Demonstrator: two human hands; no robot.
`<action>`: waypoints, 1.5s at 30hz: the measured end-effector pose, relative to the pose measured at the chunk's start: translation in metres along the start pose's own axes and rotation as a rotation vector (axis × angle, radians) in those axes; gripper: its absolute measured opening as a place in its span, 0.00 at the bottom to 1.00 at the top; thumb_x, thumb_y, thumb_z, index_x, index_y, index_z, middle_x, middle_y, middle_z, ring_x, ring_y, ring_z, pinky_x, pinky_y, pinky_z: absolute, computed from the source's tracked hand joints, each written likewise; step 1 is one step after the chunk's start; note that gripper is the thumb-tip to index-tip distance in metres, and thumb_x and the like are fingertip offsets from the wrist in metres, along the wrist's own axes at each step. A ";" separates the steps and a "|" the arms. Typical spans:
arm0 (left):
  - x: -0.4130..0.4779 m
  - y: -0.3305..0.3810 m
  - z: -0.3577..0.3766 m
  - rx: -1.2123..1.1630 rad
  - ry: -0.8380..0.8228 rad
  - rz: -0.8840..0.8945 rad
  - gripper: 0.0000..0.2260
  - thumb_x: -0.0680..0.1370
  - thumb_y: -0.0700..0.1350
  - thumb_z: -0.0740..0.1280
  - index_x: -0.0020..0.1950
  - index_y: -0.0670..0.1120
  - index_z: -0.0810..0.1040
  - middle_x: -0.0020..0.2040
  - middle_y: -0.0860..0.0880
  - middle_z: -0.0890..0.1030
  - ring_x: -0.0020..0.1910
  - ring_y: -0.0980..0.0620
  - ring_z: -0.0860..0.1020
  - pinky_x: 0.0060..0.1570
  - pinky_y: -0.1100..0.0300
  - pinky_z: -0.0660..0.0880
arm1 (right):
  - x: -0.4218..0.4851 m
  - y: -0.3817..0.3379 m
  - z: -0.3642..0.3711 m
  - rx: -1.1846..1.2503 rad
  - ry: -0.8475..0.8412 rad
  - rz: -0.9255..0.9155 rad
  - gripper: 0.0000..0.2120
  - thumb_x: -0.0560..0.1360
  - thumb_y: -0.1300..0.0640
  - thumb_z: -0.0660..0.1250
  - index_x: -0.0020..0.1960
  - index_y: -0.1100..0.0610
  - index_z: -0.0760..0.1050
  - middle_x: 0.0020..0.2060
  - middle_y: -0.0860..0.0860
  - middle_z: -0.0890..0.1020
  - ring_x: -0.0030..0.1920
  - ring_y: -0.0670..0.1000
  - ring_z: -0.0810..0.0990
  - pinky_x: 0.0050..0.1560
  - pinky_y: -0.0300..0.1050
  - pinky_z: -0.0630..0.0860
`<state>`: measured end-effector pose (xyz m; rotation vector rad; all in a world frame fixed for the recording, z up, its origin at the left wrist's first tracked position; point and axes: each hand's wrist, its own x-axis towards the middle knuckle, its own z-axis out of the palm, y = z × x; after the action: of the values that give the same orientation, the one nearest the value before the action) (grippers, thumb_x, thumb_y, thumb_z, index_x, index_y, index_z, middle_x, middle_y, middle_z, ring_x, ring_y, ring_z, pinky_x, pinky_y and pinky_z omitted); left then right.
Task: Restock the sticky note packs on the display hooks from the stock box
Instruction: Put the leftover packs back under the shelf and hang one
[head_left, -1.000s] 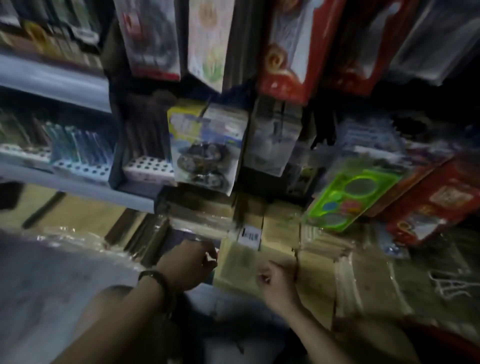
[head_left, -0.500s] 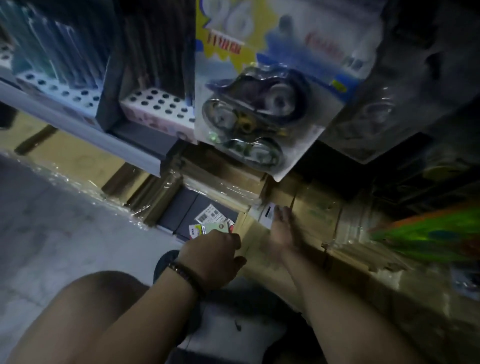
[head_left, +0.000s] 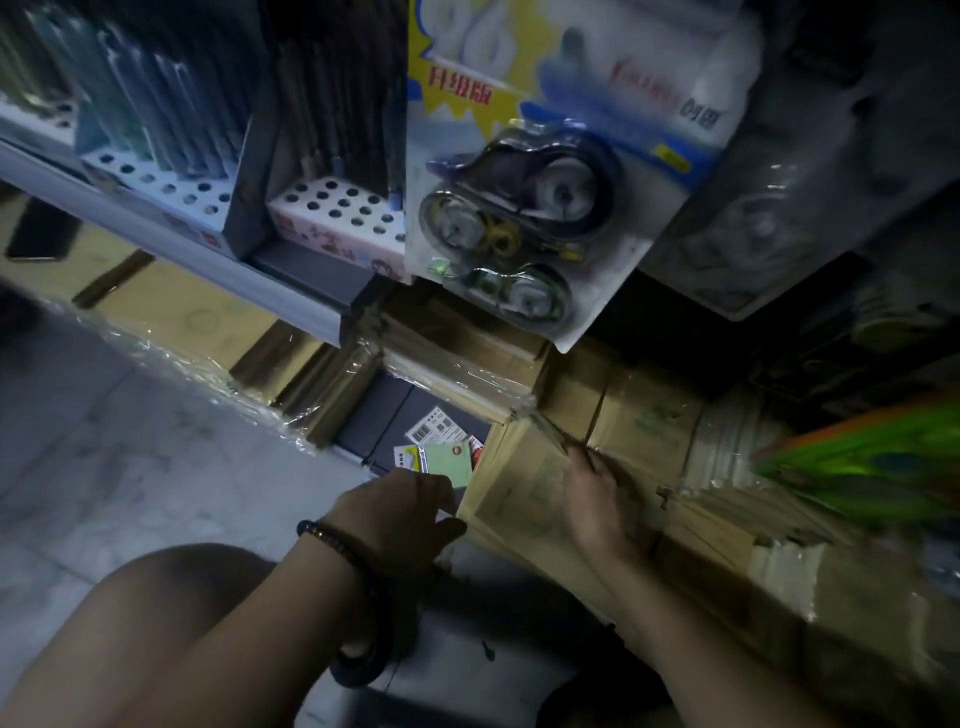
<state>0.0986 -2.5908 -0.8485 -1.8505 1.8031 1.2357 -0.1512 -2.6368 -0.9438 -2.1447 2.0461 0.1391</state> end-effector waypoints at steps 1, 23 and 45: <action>0.002 -0.003 0.000 -0.002 0.045 0.039 0.19 0.84 0.59 0.65 0.73 0.55 0.75 0.71 0.50 0.79 0.66 0.50 0.80 0.66 0.52 0.79 | -0.007 -0.002 -0.004 0.139 0.001 0.047 0.15 0.87 0.51 0.61 0.72 0.50 0.74 0.64 0.50 0.82 0.62 0.50 0.82 0.55 0.43 0.78; -0.030 -0.121 -0.017 -0.228 0.455 -0.105 0.18 0.81 0.46 0.72 0.71 0.49 0.76 0.62 0.46 0.83 0.57 0.46 0.83 0.53 0.55 0.83 | 0.025 -0.132 0.068 0.366 -0.288 -0.168 0.21 0.79 0.65 0.70 0.71 0.55 0.74 0.67 0.54 0.75 0.66 0.56 0.77 0.61 0.45 0.77; -0.017 -0.117 -0.047 -0.175 0.442 -0.211 0.19 0.82 0.41 0.70 0.72 0.45 0.74 0.64 0.41 0.80 0.60 0.40 0.82 0.58 0.46 0.83 | 0.073 -0.157 0.100 0.274 -0.288 -0.176 0.16 0.81 0.53 0.67 0.67 0.49 0.70 0.56 0.53 0.84 0.57 0.59 0.84 0.60 0.59 0.78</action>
<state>0.2256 -2.5910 -0.8495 -2.5002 1.6759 0.9906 0.0143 -2.6827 -1.0455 -1.9914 1.6091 0.1276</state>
